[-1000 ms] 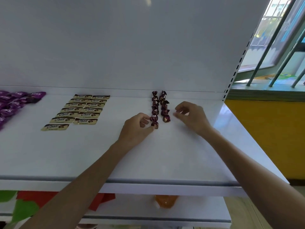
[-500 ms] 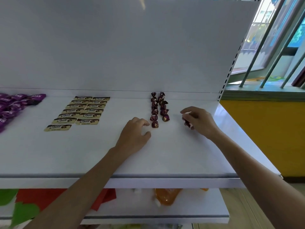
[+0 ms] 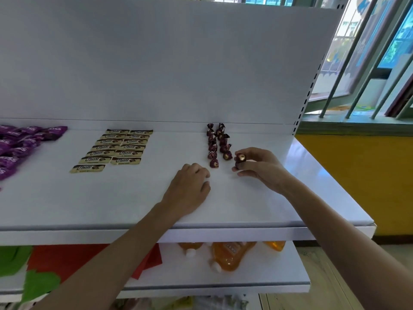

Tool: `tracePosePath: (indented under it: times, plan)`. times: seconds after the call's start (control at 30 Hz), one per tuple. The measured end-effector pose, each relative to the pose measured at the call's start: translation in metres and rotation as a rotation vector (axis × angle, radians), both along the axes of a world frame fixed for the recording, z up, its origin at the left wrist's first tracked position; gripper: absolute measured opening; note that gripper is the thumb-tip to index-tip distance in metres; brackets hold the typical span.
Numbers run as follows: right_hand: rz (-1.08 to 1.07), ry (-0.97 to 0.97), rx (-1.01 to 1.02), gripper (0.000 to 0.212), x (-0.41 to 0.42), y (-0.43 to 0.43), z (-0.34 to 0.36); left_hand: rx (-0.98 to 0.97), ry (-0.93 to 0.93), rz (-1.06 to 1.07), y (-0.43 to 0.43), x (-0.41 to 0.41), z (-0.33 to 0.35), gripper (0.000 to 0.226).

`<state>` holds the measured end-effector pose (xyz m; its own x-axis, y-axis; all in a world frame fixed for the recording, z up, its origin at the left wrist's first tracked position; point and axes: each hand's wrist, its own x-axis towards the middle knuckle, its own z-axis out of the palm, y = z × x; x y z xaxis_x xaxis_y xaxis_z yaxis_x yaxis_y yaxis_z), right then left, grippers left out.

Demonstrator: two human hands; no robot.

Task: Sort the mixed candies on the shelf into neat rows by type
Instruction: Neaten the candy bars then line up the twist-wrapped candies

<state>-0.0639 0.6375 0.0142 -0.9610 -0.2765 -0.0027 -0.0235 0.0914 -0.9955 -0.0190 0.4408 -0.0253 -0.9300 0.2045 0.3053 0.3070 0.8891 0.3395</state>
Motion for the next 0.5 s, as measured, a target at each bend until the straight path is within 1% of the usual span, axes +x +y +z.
tracePosePath:
  times: [0.07, 0.17, 0.2, 0.33, 0.4, 0.5]
  plan:
    - [-0.027, 0.068, 0.076, 0.027, 0.000, -0.003, -0.002, -0.009, 0.006, -0.008, 0.000, 0.002, 0.001, 0.031]
    - [-0.096, 0.224, 0.301, 0.024, -0.002, -0.007, -0.007, -0.001, 0.006, -0.005, 0.000, 0.002, 0.002, 0.031]
    - [-0.125, 0.243, 0.331, 0.023, -0.003, -0.008, -0.009, 0.004, 0.001, -0.004, 0.000, 0.002, 0.002, 0.031]
    - [-0.226, 0.198, 0.315, 0.016, -0.006, -0.016, -0.017, 0.002, -0.003, -0.001, 0.000, 0.002, 0.001, 0.031]
    - [-0.312, 0.232, 0.365, 0.011, -0.006, -0.021, -0.022, 0.001, -0.007, 0.006, 0.000, 0.002, 0.001, 0.030]
    - [-0.379, 0.290, 0.463, 0.016, -0.006, -0.026, -0.029, -0.002, -0.010, 0.008, 0.000, 0.002, 0.001, 0.030]
